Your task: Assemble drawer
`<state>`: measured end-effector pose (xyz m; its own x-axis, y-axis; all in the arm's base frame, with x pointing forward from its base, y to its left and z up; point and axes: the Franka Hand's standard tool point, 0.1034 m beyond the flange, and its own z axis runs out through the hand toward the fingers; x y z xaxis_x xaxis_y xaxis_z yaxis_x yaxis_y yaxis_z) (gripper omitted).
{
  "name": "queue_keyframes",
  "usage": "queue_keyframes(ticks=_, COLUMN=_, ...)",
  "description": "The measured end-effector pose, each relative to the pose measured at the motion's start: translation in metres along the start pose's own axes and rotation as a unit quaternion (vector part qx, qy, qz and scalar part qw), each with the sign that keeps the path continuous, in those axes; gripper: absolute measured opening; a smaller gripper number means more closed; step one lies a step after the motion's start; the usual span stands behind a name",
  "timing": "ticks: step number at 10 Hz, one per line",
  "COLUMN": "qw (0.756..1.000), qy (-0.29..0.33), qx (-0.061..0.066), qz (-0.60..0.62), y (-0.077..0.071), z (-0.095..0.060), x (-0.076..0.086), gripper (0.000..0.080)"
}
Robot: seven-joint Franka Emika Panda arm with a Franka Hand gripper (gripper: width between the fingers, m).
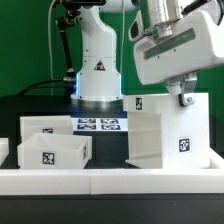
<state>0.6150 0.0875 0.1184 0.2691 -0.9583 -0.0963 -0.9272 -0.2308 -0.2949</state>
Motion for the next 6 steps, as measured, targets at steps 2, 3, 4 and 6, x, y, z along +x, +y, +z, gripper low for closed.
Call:
queue_keyframes(ticks=2, qw=0.998, qy=-0.007, qx=0.007, qz=0.067, y=-0.007, z=0.005, x=0.004, gripper=0.0042)
queue_keyframes(ticks=3, qw=0.996, qy=-0.008, qx=0.009, qz=0.088, y=-0.013, z=0.007, x=0.005, gripper=0.0042)
queue_keyframes(ticks=4, qw=0.995, qy=-0.011, qx=0.006, qz=0.098, y=-0.015, z=0.010, x=0.004, gripper=0.0042)
queue_keyframes(ticks=6, qw=0.995, qy=-0.021, qx=-0.005, qz=0.101, y=-0.021, z=0.018, x=0.000, gripper=0.0047)
